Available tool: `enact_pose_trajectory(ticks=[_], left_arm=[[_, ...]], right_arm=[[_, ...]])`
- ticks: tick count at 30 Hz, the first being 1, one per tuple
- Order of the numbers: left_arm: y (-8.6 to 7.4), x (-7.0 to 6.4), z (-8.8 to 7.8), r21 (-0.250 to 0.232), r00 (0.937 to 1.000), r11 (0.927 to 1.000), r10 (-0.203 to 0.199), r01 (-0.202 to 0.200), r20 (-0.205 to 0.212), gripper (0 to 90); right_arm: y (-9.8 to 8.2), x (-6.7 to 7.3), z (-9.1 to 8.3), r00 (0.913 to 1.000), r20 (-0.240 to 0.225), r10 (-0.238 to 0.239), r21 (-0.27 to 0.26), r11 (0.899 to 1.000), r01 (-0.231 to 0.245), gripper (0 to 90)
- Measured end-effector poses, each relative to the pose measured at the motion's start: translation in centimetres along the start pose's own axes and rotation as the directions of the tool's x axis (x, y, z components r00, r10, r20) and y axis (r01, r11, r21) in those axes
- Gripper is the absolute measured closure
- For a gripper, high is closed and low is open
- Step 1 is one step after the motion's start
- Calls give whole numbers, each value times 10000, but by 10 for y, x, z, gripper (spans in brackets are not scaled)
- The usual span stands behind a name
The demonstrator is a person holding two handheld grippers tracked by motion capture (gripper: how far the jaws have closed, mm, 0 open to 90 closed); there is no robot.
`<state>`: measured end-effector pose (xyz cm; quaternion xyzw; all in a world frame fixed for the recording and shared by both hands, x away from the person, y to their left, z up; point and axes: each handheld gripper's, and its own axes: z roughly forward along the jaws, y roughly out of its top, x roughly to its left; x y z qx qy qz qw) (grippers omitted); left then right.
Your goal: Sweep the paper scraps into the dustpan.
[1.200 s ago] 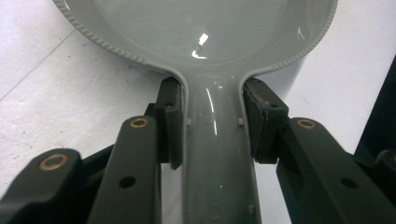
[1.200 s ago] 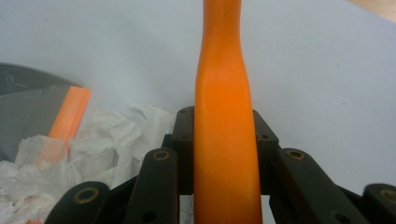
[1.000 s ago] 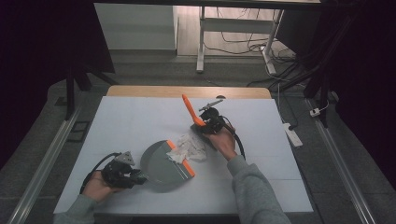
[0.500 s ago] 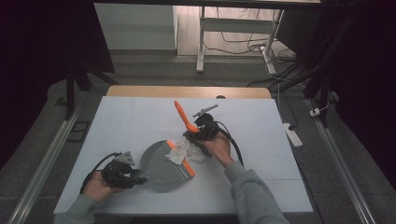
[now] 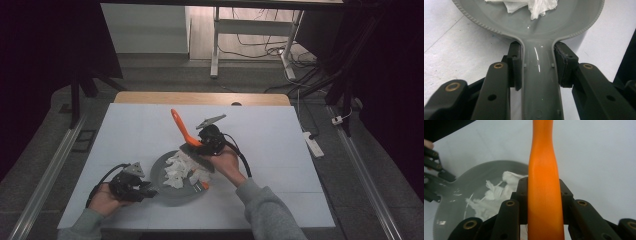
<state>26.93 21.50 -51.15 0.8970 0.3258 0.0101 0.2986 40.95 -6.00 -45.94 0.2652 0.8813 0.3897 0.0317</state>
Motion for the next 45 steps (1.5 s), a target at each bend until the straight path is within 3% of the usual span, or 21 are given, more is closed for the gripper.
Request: enact_pose_trajectory(ticks=[5,9,16,25,32,39,42,45], left_arm=[[0,0,0,4,10000,10000,-8,8,2,620],[0,0,0,23,10000,10000,24,-24,-3,620],[0,0,0,33,10000,10000,39,-39,10,620],[0,0,0,42,10000,10000,48,-48,3,620],[0,0,0,47,10000,10000,31,-31,18,620],[0,0,1,69,10000,10000,29,-29,7,620],[0,0,0,55,10000,10000,37,-37,3,620],[0,0,0,65,10000,10000,59,-59,11,620]], right_arm=[[0,-18,-15,9967,794,179,-242,9996,-160,703],[-5,-32,-13,9898,1378,349,2,9994,-353,703],[-11,-42,6,9876,1537,317,462,9982,-392,703],[-8,-25,30,9940,1096,-13,872,9962,-83,704],[-6,2,43,9970,497,-592,1150,9919,532,704],[-1,28,38,9949,-365,-937,1009,9902,969,703],[3,34,30,9926,-350,-1160,663,9908,1181,703],[7,29,19,9938,-19,-1109,337,9933,1109,703]])
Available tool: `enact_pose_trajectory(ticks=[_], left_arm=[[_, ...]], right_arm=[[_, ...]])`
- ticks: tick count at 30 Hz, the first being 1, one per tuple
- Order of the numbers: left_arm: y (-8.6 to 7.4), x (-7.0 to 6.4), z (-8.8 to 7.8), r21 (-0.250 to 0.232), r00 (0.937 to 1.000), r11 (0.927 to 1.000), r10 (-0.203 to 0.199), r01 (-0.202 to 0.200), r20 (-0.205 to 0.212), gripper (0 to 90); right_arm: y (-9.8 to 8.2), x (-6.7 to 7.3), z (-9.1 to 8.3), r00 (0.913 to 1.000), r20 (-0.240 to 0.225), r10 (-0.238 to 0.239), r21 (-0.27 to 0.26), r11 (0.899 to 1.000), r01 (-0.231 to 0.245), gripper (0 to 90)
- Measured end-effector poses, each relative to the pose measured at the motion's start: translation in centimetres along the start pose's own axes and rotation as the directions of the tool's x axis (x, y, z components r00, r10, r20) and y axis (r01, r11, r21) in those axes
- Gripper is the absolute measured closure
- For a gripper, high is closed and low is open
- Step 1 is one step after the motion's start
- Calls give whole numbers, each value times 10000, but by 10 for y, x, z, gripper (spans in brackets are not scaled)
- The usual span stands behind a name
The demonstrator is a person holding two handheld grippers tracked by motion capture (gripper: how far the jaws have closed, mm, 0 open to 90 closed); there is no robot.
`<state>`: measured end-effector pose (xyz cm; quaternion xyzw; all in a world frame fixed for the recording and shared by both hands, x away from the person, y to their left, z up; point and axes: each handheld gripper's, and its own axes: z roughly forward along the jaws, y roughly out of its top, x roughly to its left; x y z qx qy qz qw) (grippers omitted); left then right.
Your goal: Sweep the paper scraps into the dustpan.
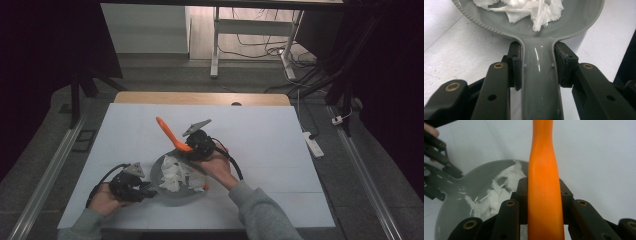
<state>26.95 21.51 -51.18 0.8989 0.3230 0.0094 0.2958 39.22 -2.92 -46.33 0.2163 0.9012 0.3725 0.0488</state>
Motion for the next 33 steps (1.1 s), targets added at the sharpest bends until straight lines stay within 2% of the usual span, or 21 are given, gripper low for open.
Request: enact_pose_trajectory(ticks=[8,13,18,21,24,33], left_arm=[[0,0,0,1,10000,10000,5,-5,11,620],[0,0,0,14,10000,10000,-7,7,24,620],[-1,0,0,10,10000,10000,-28,28,25,620],[0,-1,0,4,10000,10000,-44,44,12,620],[-1,-1,0,14,10000,10000,-42,42,0,620],[-1,-1,0,32,10000,10000,-30,30,20,620]], right_arm=[[-13,-28,-26,9926,840,871,-517,9952,-830,703],[-28,-37,-32,9837,1300,1243,-368,9920,-1205,703],[-42,-41,-31,9787,1474,1432,15,9894,-1450,703],[-46,-38,-24,9796,1411,1428,244,9887,-1476,703],[-46,-31,-13,9839,1149,1370,404,9890,-1424,703],[-34,-2,8,9930,263,1149,269,9929,-1156,704]])
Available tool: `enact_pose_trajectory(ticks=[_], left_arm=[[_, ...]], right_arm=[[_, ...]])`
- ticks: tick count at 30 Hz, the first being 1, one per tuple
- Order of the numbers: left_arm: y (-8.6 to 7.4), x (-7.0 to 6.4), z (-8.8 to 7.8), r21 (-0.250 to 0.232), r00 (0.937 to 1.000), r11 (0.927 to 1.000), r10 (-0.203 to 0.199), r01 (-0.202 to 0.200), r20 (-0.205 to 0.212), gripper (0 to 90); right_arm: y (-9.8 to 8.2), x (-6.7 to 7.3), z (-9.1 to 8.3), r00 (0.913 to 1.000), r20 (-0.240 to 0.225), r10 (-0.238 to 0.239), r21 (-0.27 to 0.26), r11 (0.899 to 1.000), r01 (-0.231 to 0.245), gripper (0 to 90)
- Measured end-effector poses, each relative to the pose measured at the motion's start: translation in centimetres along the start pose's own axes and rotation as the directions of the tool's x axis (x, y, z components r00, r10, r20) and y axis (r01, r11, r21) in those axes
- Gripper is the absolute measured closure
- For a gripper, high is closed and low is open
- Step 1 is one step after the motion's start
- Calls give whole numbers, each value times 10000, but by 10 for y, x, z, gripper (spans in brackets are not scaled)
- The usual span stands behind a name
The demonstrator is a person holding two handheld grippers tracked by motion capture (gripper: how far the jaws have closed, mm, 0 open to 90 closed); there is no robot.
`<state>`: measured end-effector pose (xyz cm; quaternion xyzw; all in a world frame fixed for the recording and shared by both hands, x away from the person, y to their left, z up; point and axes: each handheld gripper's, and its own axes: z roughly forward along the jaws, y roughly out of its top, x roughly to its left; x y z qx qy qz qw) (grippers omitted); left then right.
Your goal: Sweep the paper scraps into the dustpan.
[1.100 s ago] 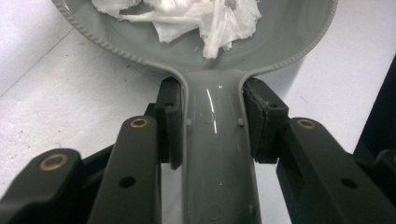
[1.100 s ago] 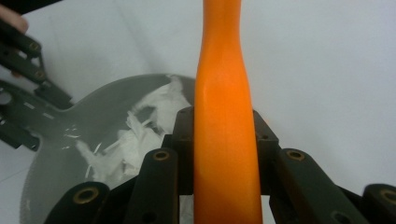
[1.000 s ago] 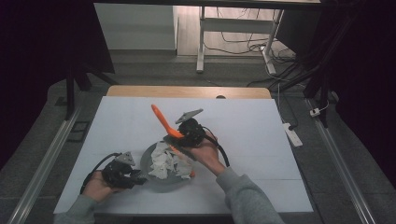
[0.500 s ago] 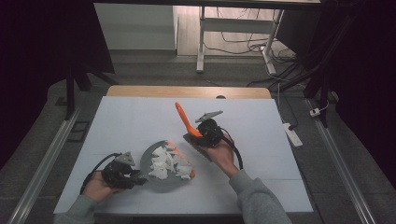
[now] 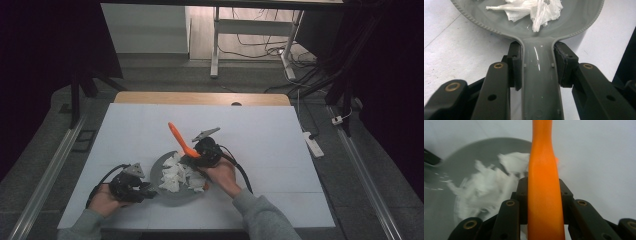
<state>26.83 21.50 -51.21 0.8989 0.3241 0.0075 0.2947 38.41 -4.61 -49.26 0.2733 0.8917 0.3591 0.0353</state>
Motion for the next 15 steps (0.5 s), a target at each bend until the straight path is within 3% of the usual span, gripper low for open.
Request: enact_pose_trajectory(ticks=[3,6,10,15], left_arm=[[0,0,0,7,10000,10000,6,-6,3,620],[0,0,0,10,10000,10000,1,-1,16,620],[0,0,0,1,10000,10000,0,0,19,620],[0,0,0,24,10000,10000,-5,5,20,620]], right_arm=[[4,9,0,9986,-531,8,-130,9999,-15,703],[7,15,-6,9974,-711,-102,-328,9994,79,704],[12,10,-23,9984,-563,-27,-842,9964,-21,703],[16,-7,-40,9996,-124,257,-1217,9922,-270,703]])
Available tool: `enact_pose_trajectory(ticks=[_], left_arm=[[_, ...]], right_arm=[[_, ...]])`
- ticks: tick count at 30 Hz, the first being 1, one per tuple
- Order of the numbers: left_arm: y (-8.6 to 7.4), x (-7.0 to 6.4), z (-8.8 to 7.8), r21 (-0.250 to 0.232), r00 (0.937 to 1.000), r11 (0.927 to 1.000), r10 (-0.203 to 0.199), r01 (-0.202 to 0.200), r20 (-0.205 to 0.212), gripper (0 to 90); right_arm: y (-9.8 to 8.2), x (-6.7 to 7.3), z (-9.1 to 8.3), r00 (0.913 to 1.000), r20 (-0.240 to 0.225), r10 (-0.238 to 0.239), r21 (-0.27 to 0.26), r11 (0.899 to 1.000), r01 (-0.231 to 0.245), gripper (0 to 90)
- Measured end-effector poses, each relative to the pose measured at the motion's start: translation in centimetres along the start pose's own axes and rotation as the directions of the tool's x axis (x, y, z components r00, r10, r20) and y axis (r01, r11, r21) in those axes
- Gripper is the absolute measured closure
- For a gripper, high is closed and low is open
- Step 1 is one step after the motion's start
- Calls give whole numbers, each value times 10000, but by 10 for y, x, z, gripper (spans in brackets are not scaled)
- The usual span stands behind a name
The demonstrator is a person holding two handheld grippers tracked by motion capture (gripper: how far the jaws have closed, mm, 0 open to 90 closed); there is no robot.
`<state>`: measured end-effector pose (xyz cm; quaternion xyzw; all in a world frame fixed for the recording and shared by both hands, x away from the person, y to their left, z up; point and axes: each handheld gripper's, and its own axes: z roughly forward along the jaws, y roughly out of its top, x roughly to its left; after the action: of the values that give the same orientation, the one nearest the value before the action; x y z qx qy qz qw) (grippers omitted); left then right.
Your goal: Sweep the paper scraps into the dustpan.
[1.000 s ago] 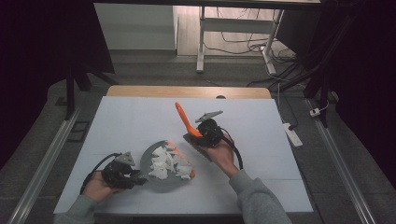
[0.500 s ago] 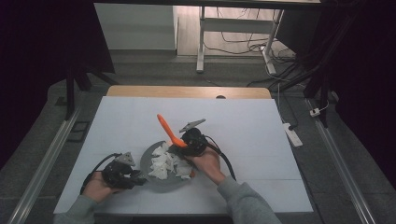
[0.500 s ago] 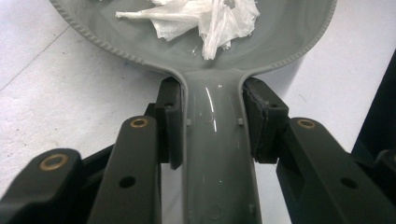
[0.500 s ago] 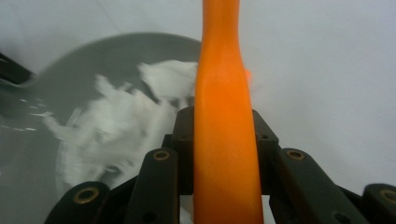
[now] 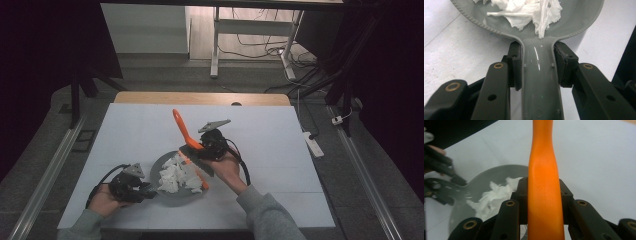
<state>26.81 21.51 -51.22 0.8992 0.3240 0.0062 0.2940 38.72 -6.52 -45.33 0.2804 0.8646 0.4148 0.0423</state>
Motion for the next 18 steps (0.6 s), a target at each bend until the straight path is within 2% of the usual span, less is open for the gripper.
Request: enact_pose_trajectory(ticks=[4,11,15,18], left_arm=[[0,0,0,-4,10000,10000,4,-4,-3,620],[0,0,0,8,10000,10000,20,-20,0,620],[0,0,0,4,10000,10000,22,-22,4,620],[0,0,0,5,10000,10000,19,-19,0,620]], right_arm=[[0,-15,3,9990,441,-10,74,10000,7,703],[-6,-34,30,9948,1016,115,734,9971,-191,703],[-10,-36,44,9951,989,69,1045,9944,-173,704],[-10,-27,50,9979,626,158,1006,9947,-221,704]])
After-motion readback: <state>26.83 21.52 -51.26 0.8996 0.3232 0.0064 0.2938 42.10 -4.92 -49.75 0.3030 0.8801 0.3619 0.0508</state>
